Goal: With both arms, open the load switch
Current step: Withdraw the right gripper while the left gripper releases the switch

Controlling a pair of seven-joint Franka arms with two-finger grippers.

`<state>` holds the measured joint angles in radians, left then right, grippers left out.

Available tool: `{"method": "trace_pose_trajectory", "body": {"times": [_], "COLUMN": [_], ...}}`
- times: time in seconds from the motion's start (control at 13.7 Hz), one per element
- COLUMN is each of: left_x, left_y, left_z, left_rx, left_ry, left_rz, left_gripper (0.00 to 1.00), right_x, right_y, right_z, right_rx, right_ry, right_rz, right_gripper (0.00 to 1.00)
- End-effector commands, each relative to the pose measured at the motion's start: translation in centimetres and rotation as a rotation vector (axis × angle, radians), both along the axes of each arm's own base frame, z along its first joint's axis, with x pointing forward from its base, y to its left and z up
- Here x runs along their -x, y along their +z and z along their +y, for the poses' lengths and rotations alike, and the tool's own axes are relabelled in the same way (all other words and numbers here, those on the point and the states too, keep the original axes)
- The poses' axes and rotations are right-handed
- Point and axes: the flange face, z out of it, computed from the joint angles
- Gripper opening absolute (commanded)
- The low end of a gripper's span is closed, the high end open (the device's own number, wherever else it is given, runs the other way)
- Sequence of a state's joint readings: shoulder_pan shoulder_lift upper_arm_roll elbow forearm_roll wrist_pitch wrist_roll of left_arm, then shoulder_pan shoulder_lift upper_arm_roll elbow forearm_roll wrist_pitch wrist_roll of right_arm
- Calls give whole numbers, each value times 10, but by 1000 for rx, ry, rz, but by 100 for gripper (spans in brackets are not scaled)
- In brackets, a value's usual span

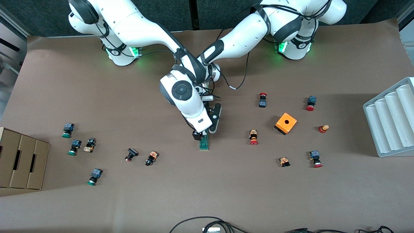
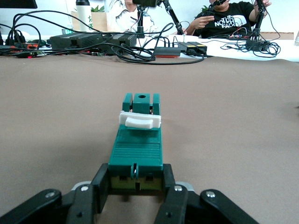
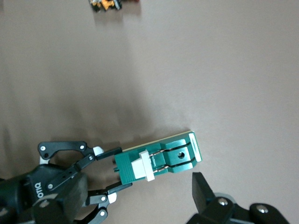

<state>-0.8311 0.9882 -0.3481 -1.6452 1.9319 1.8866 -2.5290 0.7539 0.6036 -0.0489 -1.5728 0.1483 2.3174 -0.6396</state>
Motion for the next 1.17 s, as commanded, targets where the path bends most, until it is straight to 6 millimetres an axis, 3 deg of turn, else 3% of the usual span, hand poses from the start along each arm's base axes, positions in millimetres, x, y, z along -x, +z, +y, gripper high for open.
{"method": "trace_pose_trajectory", "body": {"times": [0.0,0.07,0.29,0.51,0.66,1.09], "left_x": [-4,-5,-6,-6,-5,2], "left_y": [-5,-1,0,1,0,11], "left_z": [-9,-13,-14,-14,-14,-18], "left_rx": [25,34,35,35,33,50], "left_ry": [-23,-23,-19,-19,-21,22], "left_rz": [3,0,1,0,1,34], "left_gripper": [65,99,100,100,100,100], "right_x": [0,0,0,-5,-15,-32], "right_y": [18,23,29,55,68,106], "right_z": [-4,-4,-4,-10,-23,-61], "right_rx": [-29,-37,-52,-88,-108,-130], "right_ry": [-110,-154,-263,-413,-512,-583], "right_rz": [25,27,36,37,41,39], "right_gripper": [100,100,100,100,100,100]}}
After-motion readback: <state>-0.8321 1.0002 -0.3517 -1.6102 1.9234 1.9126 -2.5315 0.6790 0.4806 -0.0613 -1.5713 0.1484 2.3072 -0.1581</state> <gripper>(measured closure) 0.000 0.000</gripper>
